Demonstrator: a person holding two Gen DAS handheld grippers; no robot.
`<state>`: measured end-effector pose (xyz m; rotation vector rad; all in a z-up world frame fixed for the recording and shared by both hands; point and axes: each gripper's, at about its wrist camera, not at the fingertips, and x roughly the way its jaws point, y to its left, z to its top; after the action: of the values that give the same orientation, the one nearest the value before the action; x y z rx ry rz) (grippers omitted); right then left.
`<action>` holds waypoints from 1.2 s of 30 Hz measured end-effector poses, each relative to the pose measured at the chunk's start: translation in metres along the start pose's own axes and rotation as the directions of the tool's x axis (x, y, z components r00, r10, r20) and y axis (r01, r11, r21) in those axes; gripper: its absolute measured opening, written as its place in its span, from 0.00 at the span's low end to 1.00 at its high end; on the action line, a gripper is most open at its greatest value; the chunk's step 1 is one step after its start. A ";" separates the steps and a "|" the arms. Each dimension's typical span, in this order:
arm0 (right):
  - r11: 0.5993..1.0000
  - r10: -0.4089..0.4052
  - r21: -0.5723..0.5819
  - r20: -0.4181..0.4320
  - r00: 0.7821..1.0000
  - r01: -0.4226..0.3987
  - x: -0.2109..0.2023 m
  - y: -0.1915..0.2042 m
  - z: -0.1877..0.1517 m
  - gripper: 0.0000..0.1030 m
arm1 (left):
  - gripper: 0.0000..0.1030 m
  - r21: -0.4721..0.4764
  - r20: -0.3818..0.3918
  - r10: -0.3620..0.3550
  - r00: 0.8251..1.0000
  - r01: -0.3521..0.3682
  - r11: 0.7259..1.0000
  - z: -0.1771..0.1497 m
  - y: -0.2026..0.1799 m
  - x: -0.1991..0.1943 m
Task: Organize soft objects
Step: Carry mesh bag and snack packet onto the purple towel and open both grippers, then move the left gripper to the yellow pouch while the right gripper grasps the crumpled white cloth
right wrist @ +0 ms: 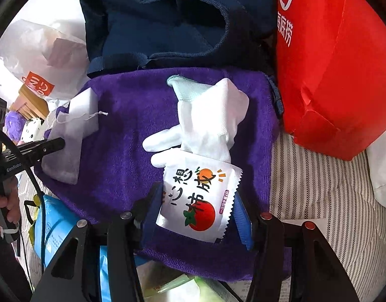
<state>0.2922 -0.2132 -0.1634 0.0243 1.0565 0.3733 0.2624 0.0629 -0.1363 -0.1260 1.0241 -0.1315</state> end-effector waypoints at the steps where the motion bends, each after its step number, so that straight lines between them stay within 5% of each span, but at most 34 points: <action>1: 1.000 0.000 -0.004 0.000 1.000 0.000 -0.001 0.001 0.000 0.54 | 0.42 0.003 0.006 0.006 1.000 -0.006 1.000 0.000 -0.001 -0.001; 10: 1.000 0.006 -0.005 0.030 1.000 -0.005 -0.021 0.005 0.001 0.69 | 0.64 0.037 0.048 0.038 0.998 -0.040 0.999 -0.003 -0.008 -0.023; 22: 0.998 -0.048 0.051 0.071 0.996 0.044 -0.074 -0.014 -0.028 0.74 | 0.65 -0.008 0.087 0.055 0.995 -0.055 0.998 -0.019 -0.002 -0.063; 36: 0.973 -0.134 0.192 0.030 0.991 0.126 -0.109 -0.079 -0.116 0.74 | 0.66 -0.065 0.069 0.075 0.995 -0.071 0.995 -0.058 0.008 -0.090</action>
<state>0.1688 -0.3398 -0.1445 0.1328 1.0421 0.1517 0.1668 0.0835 -0.0916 -0.1490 0.9608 -0.0282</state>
